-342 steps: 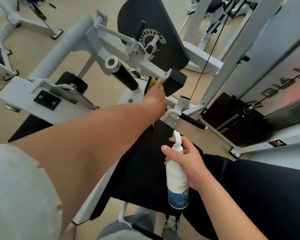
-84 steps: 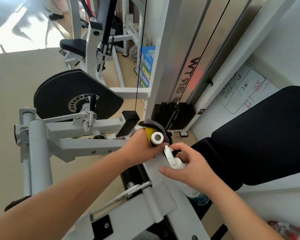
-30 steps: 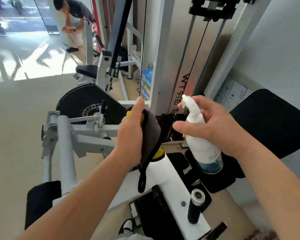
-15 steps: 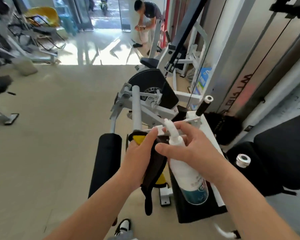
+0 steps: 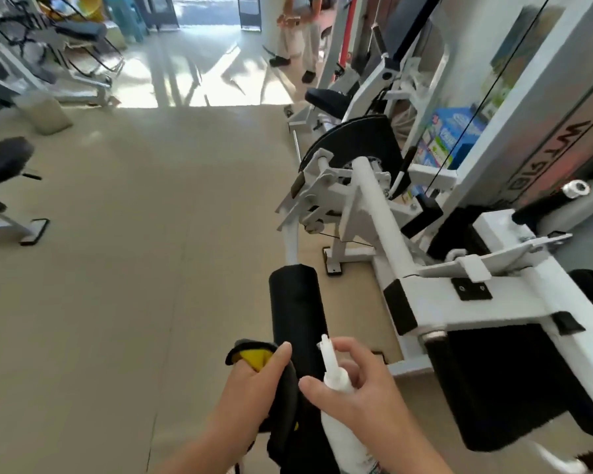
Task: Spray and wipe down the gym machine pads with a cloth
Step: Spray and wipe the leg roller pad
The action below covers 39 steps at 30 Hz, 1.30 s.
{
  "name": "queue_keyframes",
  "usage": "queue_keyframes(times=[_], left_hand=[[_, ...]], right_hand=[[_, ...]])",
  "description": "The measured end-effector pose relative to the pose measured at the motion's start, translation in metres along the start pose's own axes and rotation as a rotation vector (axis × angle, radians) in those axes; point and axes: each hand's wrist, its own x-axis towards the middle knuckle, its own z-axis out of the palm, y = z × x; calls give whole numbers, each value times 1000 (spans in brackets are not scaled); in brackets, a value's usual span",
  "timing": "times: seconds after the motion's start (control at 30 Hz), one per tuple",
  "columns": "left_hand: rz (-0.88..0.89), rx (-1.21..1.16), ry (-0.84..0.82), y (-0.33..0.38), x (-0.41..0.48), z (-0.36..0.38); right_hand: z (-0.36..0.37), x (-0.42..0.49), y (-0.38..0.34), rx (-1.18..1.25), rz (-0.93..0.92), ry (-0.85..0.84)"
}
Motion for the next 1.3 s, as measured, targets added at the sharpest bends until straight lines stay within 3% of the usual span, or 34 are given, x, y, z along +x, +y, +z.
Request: queue_keyframes(times=[0.17, 0.4, 0.63, 1.1, 1.3], left_hand=[[2, 248, -65, 14, 28, -43], [56, 464, -174, 22, 60, -16], [44, 631, -284, 32, 82, 6], [185, 1035, -659, 94, 208, -19], [217, 1143, -670, 110, 241, -40]], right_hand=[[55, 8, 17, 149, 105, 300], [68, 16, 44, 379, 226, 631], [70, 34, 63, 442, 271, 671], [160, 145, 72, 725, 487, 960], [199, 181, 68, 926, 521, 1070]])
